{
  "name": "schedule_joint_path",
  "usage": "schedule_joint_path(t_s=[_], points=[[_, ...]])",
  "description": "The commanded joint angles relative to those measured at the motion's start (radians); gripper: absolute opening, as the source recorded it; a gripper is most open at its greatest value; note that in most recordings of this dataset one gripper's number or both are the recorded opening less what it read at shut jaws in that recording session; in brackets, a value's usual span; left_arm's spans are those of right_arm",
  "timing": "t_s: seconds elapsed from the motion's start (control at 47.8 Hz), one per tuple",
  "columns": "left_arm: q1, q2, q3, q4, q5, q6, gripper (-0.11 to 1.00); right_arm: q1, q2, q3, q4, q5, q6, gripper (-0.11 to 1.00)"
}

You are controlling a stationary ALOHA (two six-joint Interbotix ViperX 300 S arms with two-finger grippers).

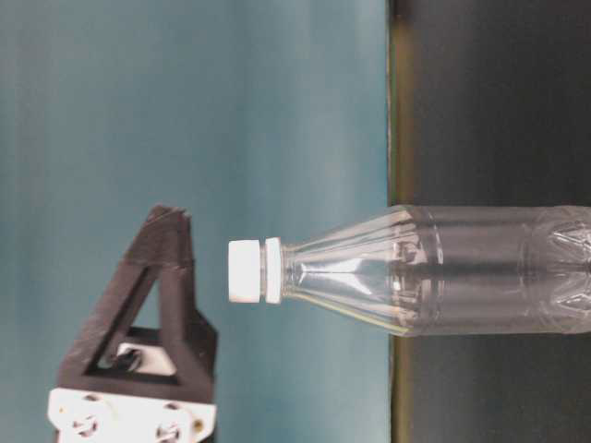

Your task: Open the bottle cap by holding the bottle with the left arm and twisting the cap with the right arm.

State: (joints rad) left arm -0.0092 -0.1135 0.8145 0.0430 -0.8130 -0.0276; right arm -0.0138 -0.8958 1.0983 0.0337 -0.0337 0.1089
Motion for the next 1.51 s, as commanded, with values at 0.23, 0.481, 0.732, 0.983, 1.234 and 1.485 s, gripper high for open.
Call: schedule_joint_path(t_s=[0.23, 0.481, 0.732, 0.983, 1.234, 1.485], points=[[-0.006, 0.114, 0.04, 0.003, -0.061, -0.018, 0.96, -0.012, 0.009, -0.044, 0.002, 0.035, 0.055, 0.0], [-0.003, 0.239, 0.035, 0.002, -0.107, -0.032, 0.96, -0.015, 0.015, -0.055, 0.002, 0.074, 0.1, 0.0], [-0.014, 0.368, 0.034, 0.002, -0.12, -0.063, 0.96, -0.015, 0.018, -0.057, 0.002, 0.087, 0.127, 0.0], [-0.021, 0.434, 0.04, 0.003, -0.12, -0.084, 0.96, -0.015, 0.02, -0.057, 0.002, 0.087, 0.13, 0.0], [-0.015, 0.437, 0.051, 0.003, -0.118, -0.089, 0.96, -0.011, 0.021, -0.058, 0.002, 0.087, 0.13, 0.0], [-0.015, 0.437, 0.043, 0.003, -0.106, -0.089, 0.9, 0.008, 0.021, -0.058, 0.002, 0.094, 0.132, 0.0]])
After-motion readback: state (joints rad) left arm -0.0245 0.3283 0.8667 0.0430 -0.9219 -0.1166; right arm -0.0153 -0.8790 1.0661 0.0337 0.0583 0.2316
